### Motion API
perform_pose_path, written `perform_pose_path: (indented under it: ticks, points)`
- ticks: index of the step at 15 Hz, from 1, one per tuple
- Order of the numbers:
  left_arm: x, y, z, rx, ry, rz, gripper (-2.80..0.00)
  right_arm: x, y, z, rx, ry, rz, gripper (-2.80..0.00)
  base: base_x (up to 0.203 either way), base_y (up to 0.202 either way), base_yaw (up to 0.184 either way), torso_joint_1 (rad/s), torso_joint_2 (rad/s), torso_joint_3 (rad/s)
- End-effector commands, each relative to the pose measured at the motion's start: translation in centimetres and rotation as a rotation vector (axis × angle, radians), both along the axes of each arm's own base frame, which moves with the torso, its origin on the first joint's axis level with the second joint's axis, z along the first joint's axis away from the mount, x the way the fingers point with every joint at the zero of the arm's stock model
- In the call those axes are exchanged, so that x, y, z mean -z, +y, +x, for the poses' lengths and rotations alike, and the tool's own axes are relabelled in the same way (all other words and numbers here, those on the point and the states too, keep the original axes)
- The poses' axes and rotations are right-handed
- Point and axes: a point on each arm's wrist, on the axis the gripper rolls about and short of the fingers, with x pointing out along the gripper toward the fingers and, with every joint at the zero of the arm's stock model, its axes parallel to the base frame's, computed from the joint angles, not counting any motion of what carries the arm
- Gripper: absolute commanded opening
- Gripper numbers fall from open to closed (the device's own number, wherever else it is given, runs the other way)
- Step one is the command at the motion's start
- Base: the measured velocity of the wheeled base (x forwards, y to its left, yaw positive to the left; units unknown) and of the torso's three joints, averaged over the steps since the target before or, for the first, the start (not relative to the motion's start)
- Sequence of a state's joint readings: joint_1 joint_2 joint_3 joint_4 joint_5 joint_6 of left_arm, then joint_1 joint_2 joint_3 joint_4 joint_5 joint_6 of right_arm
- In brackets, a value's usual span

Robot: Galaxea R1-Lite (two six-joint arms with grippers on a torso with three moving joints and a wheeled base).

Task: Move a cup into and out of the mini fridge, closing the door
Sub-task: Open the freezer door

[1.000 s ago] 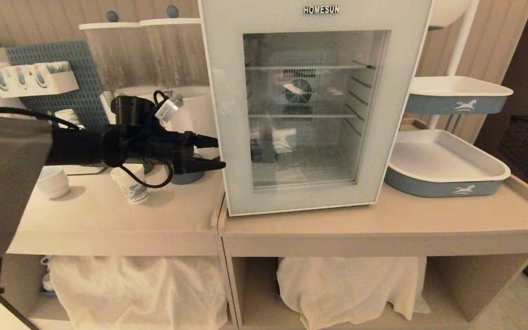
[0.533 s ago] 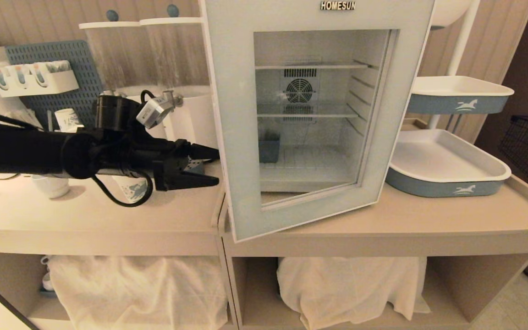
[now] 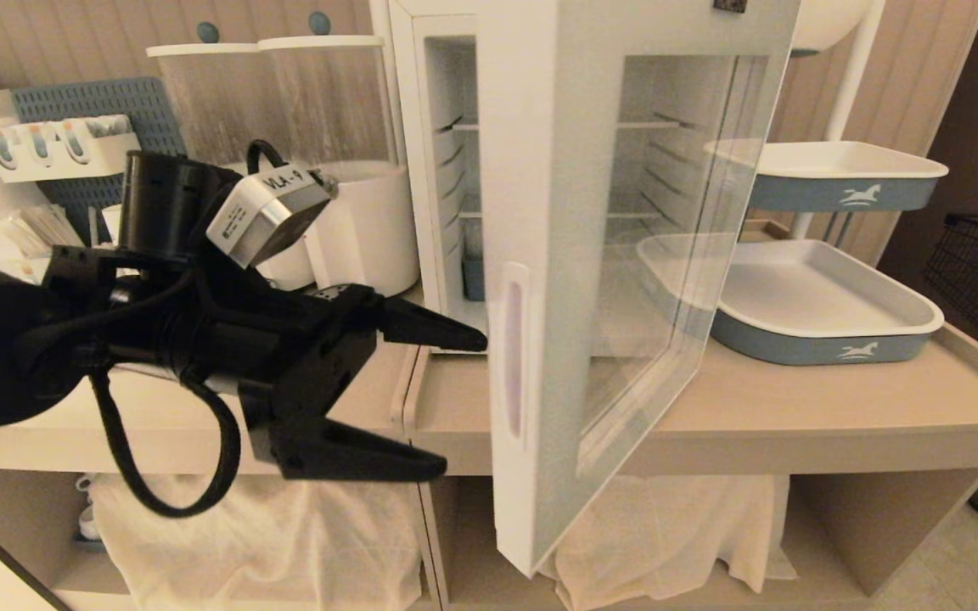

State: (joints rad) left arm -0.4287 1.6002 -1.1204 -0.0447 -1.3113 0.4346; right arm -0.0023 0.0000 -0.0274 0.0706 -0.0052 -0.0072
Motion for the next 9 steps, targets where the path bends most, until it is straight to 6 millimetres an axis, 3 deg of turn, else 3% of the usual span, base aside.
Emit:
perform_pose_path:
  ticks: [1,7,9]
  points:
    - [-1.0,-1.3,-3.1,0.044,-0.033,0.007,0.00,0.0,0.0,0.0,0.000,0.001,0.000,-2.80,0.000,0.000,0.000,0.000,0.00,0.000]
    - [0.6,-6.3,-5.1,0.138,0.025,0.081,0.00,0.0,0.0,0.0,0.000,0.001,0.004,-2.80,0.000,0.000,0.000,0.000,0.00,0.000]
    - [0.8,-6.6,-5.2,0.141,0.040,0.088,0.00,0.0,0.0,0.0,0.000,0.001,0.004,-2.80,0.000,0.000,0.000,0.000,0.00,0.000]
